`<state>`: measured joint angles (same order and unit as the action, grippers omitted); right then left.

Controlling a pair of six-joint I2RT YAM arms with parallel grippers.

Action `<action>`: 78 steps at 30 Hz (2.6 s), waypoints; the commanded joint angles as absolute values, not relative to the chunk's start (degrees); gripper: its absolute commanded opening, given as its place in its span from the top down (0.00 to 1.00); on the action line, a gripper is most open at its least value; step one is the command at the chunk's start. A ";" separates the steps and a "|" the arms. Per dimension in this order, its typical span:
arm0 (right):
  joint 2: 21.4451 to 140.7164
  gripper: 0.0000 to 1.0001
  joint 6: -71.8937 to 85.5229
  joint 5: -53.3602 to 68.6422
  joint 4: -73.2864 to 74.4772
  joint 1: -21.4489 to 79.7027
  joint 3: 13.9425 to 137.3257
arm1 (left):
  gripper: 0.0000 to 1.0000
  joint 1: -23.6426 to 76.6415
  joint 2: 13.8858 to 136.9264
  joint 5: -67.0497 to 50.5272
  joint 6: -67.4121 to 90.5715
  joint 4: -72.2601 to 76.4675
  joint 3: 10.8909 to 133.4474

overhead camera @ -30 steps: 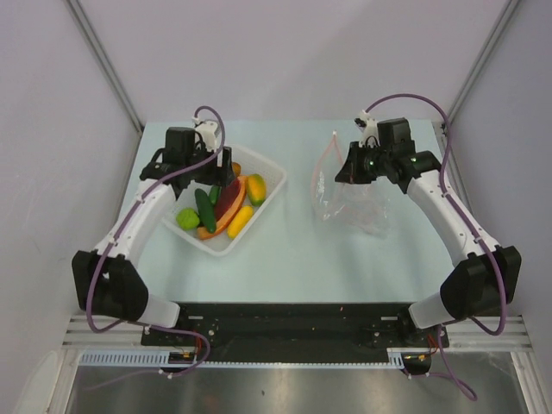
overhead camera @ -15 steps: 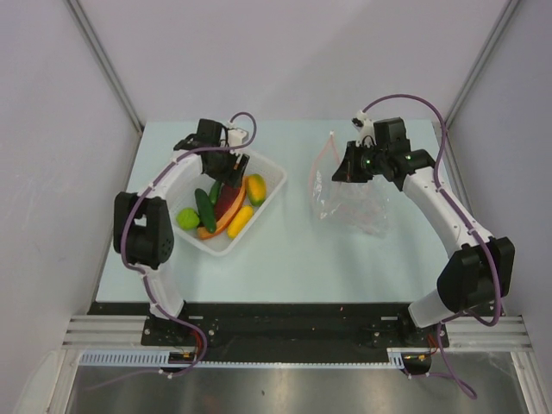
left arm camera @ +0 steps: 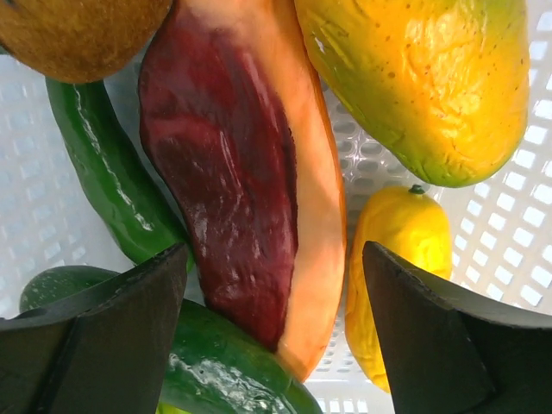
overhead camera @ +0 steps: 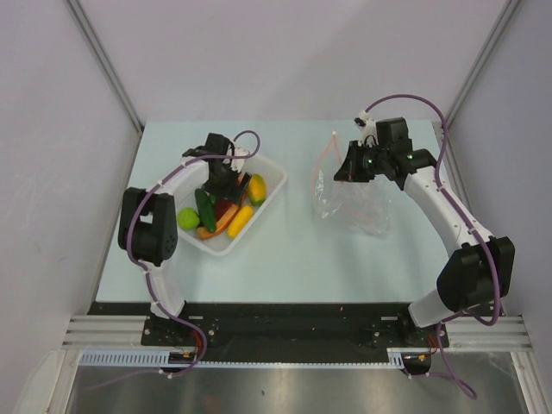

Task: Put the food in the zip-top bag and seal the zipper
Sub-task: Pick up the fake food from the bin.

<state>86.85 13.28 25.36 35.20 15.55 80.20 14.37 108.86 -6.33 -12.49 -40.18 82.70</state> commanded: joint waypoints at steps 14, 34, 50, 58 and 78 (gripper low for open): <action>86.48 1.00 13.18 26.46 33.75 15.12 80.33 | 0.09 16.61 116.45 -2.37 -6.42 -39.90 90.97; 87.19 1.00 13.10 27.60 33.84 14.77 80.42 | 0.00 16.87 114.62 5.18 -0.88 -39.20 89.30; 87.19 1.00 13.10 27.16 33.84 14.68 80.24 | 0.01 16.87 116.62 3.69 -2.46 -38.50 87.98; 87.71 1.00 12.57 27.77 34.10 14.59 80.33 | 0.07 16.96 120.32 0.53 -1.23 -38.05 90.08; 84.20 1.00 22.31 44.55 26.64 14.33 79.98 | 0.30 16.96 98.53 -1.31 1.58 -41.13 88.86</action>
<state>87.42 17.12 36.84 32.71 14.63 79.88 16.86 103.85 1.04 -0.32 -41.08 88.49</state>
